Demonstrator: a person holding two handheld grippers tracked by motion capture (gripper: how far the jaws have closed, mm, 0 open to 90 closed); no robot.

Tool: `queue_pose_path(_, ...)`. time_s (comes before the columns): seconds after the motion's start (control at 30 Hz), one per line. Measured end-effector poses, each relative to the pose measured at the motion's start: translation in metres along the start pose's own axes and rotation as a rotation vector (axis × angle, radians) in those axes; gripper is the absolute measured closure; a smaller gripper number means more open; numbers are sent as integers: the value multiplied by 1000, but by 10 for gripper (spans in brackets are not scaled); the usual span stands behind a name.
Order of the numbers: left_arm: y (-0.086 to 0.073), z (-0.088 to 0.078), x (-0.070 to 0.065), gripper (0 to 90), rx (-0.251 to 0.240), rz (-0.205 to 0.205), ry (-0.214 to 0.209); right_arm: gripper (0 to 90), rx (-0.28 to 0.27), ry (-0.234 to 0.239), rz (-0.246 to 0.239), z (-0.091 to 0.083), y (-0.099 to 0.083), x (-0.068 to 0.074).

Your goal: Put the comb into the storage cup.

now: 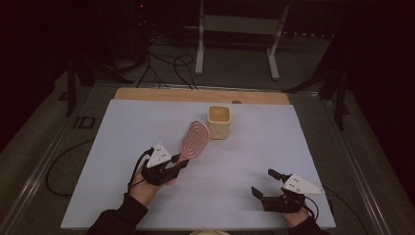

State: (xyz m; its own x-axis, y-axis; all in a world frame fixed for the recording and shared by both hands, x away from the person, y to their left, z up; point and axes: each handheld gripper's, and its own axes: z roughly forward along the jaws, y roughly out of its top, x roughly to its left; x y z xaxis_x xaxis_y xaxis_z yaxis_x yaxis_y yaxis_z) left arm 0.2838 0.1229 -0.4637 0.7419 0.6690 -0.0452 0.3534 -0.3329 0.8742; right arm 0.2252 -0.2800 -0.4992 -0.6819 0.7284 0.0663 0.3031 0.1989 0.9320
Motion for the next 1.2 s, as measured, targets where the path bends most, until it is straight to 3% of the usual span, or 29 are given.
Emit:
queue_pose_path(0.5, -2, -3, 2, 708, -41, -10, -7, 90, -3, -4, 3, -5, 11, 3)
queue_pose_path(0.67, -1, -6, 2, 708, -53, -1, 5, 90, 37, -5, -23, -8, 25, 9)
queue_pose_path(1.03, 0, -9, 2, 708, -69, -6, 4, 90, 1, -37, -4, -23, 61, 10)
queue_pose_path(1.2, 1, -10, 1, 708, -74, -1, -3, 89, -5, -45, -17, -26, 80, 11)
